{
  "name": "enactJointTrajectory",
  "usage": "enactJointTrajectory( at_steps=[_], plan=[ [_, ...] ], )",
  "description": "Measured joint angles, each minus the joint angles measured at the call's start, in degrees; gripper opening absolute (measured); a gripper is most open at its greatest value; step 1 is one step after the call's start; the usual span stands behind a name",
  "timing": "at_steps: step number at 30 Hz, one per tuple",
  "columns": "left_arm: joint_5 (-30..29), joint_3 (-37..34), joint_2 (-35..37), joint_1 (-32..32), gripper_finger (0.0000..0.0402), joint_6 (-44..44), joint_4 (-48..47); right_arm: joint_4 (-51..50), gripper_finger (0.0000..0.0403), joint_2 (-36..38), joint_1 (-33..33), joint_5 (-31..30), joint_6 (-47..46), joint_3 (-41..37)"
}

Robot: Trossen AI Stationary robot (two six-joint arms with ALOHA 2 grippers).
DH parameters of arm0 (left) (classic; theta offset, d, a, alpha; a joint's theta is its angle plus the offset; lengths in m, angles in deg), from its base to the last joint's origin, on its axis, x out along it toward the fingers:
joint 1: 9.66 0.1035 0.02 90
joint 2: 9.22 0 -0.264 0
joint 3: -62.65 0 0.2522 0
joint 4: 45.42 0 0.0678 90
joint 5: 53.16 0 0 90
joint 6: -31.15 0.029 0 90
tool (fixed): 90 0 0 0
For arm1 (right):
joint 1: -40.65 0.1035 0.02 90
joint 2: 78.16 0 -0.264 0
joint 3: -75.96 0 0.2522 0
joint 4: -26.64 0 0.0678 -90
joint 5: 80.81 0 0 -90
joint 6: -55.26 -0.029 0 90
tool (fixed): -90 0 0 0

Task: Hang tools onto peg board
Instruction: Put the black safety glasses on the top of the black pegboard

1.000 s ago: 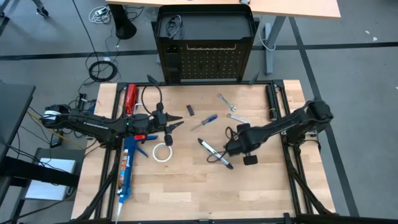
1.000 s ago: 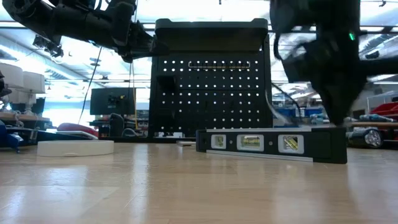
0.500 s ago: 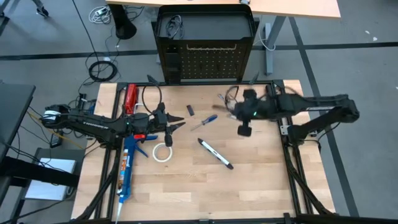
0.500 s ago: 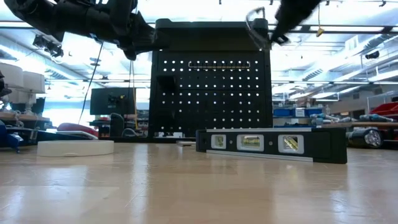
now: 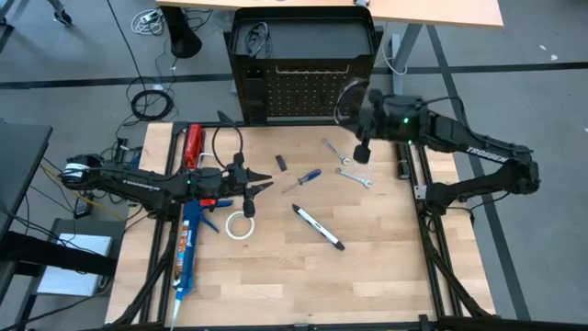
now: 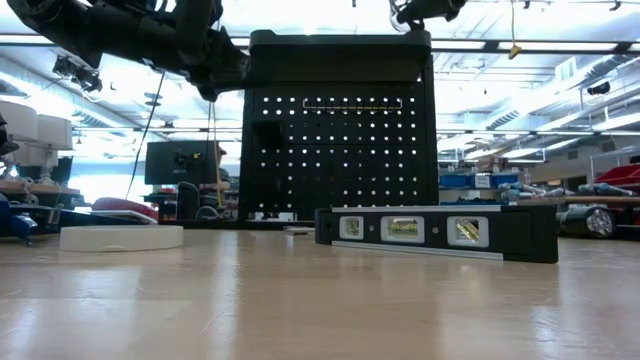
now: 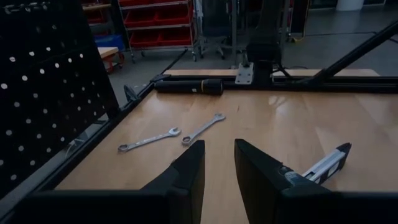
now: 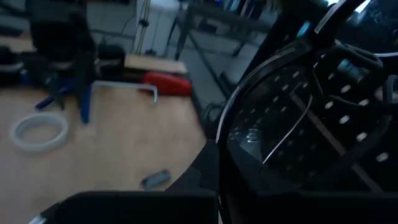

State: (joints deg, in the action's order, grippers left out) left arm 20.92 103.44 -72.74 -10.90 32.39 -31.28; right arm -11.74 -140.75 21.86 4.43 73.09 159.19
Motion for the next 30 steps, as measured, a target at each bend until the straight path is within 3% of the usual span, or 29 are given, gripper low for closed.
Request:
enactJointTrajectory(
  at_steps=[8,15,25,30],
  plan=[
    [0.0,0.0,0.0,0.0,0.0092,0.0,0.0,3.6,0.0018,-1.3,-6.1,7.3,2.9,3.4],
    [-0.7,0.1,0.0,0.4,0.0092,3.0,1.0,2.5,0.0018,-4.9,-9.9,10.6,6.4,13.7],
    [-0.7,0.2,0.0,0.5,0.0092,2.8,-0.8,-3.4,0.0018,-11.9,-16.8,10.9,7.5,26.9],
    [-0.7,0.2,0.0,0.5,0.0092,2.8,-0.9,-11.9,0.0018,-12.5,-15.1,18.6,8.8,29.0]
  ],
)
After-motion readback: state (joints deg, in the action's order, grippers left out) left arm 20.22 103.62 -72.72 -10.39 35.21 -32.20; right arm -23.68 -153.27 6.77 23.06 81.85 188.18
